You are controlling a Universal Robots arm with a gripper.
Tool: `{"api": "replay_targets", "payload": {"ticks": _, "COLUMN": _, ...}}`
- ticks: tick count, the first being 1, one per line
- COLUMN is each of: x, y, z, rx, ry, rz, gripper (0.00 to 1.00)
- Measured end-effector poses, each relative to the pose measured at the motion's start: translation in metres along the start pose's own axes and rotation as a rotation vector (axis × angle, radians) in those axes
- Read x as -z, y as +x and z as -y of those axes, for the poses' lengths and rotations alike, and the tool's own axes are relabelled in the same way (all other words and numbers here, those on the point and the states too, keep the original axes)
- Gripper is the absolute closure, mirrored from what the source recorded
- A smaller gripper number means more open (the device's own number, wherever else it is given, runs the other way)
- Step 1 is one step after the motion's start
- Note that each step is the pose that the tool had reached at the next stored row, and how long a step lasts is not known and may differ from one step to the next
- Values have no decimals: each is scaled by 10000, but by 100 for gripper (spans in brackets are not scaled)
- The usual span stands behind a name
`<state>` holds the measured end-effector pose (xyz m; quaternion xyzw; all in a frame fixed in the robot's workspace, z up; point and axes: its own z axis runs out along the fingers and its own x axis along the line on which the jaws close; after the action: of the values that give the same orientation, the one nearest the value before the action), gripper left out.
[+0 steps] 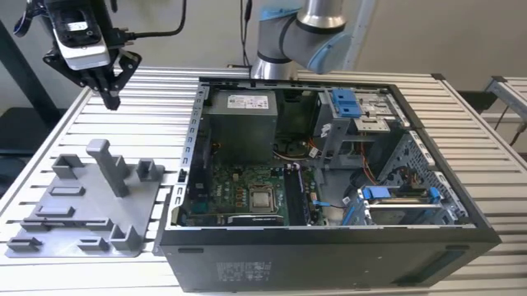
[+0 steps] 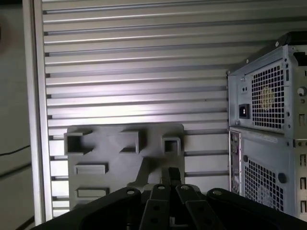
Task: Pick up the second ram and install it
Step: 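Reach for the second ram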
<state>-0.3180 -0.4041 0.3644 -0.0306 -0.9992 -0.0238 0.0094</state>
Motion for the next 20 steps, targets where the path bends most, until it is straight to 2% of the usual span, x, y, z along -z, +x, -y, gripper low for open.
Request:
{"api": "replay_targets", "payload": {"ticks": 14, "x": -13, "y": 596, "z": 73, "rx": 0, "ry": -34, "rz": -18, "gripper": 89}}
{"api": "replay_targets", "payload": {"ticks": 17, "x": -16, "y": 684, "z": 83, "rx": 0, "ry": -35, "rz": -18, "gripper": 89}}
{"api": "replay_targets", "payload": {"ticks": 20, "x": -16, "y": 694, "z": 84, "rx": 1, "ry": -35, "rz": -24, "gripper": 89}}
